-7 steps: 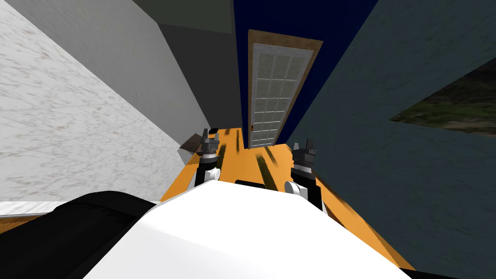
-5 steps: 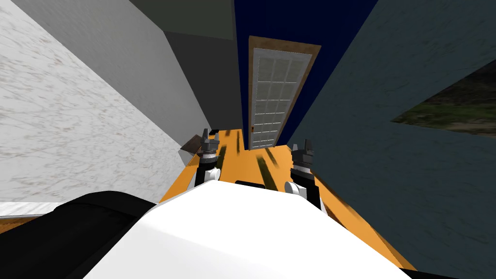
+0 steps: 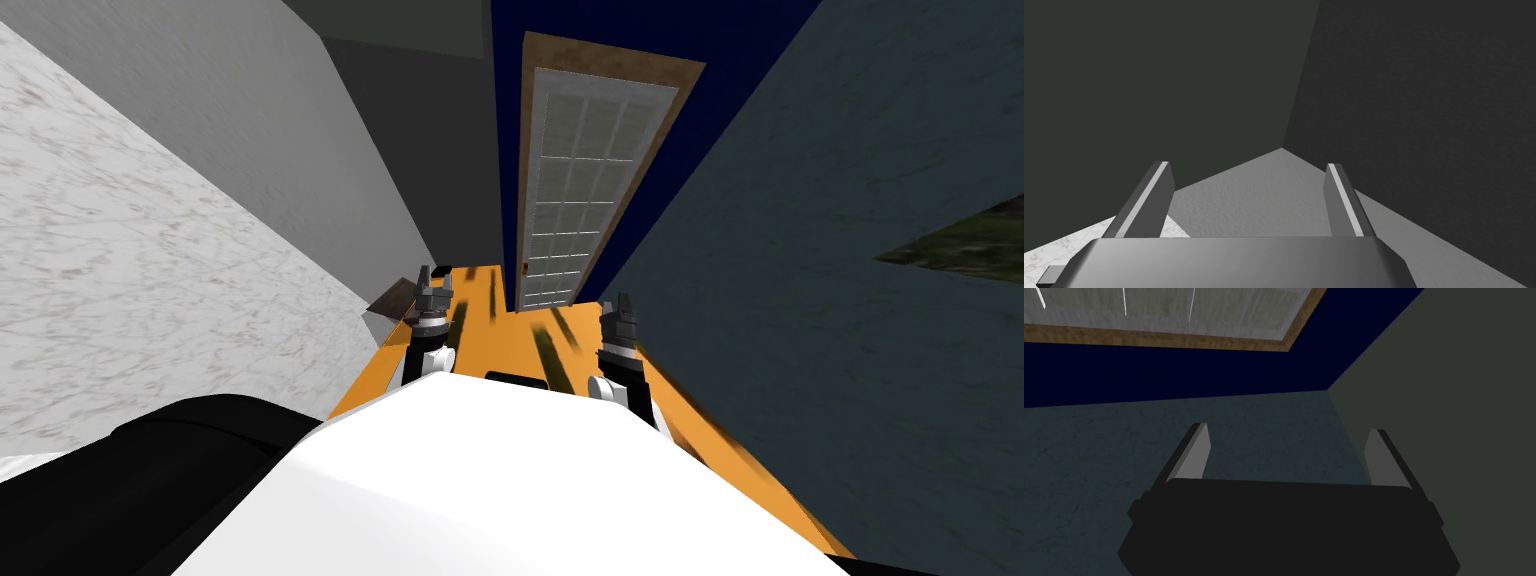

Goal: Pull the door open

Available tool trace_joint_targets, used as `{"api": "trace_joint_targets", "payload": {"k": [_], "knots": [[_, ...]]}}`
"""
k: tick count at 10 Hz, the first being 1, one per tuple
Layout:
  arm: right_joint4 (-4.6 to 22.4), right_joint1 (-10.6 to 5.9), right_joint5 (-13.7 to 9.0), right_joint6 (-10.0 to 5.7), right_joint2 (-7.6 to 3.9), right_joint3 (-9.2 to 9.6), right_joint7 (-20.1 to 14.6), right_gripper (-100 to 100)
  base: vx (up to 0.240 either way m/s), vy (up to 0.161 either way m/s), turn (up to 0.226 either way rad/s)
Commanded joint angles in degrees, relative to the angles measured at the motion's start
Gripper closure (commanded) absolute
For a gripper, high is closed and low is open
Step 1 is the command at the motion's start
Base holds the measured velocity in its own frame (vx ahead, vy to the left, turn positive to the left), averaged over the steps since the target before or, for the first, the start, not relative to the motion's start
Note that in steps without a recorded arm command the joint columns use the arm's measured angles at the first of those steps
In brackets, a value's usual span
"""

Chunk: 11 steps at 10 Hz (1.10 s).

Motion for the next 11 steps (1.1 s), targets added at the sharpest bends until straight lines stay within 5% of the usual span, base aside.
{"api": "trace_joint_targets", "payload": {"k": [1,11], "knots": [[1.59,-0.08,0.96,-1.04,-0.4,-0.37,1.3,-100,0.147,0.051,0.022],[15.14,-2.15,8.74,-8.35,-2.66,-3.89,11.05,-100,0.148,0.059,0.031]]}}
